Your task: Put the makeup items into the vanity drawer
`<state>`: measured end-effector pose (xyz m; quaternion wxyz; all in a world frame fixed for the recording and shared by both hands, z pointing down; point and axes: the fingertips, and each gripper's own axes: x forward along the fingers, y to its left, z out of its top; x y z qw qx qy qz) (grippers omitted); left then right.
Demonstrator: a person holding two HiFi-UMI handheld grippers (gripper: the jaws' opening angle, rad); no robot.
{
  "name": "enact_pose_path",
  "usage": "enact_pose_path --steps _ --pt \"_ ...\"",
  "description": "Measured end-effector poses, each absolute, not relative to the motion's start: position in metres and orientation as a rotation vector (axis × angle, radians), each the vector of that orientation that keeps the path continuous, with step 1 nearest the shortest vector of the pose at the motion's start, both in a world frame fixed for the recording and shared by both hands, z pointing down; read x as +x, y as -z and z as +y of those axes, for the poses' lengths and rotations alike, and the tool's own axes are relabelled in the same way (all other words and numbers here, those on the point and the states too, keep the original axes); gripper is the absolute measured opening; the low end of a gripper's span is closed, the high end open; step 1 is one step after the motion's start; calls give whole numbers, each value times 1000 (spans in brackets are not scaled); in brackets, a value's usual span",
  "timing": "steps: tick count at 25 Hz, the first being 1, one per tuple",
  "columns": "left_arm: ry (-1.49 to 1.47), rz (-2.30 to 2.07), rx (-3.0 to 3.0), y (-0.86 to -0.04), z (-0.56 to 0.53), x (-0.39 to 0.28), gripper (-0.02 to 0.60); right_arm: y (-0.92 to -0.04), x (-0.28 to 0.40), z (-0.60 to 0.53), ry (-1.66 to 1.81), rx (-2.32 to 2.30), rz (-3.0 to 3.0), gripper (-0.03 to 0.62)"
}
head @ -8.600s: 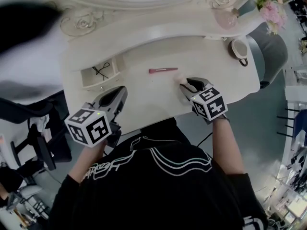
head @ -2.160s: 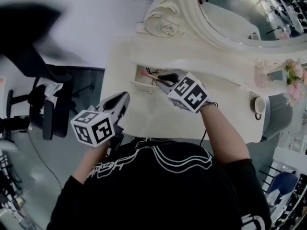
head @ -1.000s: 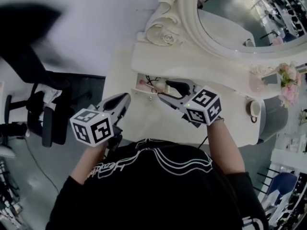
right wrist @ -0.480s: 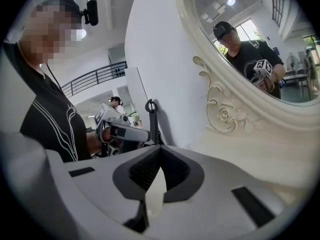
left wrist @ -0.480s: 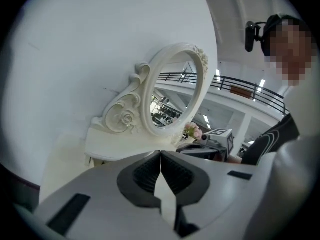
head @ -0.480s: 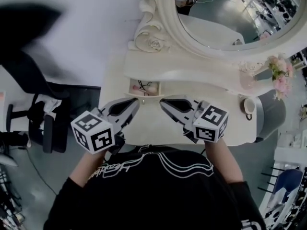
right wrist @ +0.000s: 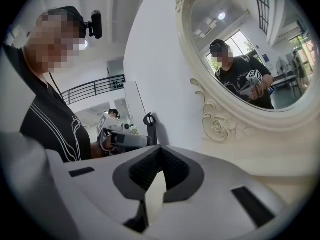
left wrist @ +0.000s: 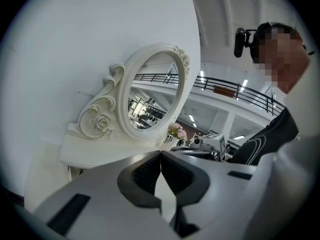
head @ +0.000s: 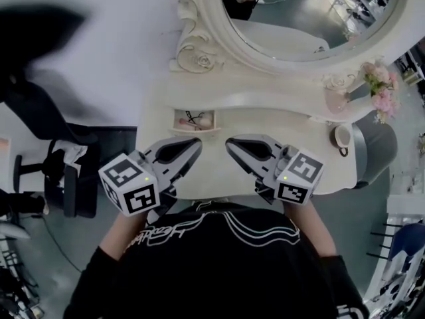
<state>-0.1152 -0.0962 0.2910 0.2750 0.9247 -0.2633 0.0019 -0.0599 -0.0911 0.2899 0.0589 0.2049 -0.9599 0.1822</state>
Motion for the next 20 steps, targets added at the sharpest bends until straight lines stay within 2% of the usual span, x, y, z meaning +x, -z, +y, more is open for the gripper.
enact_pose_path --steps 20 --pt "-106 -677 2505 -307 -86 -90 23 -305 -34 -77 -553 727 -2865 25"
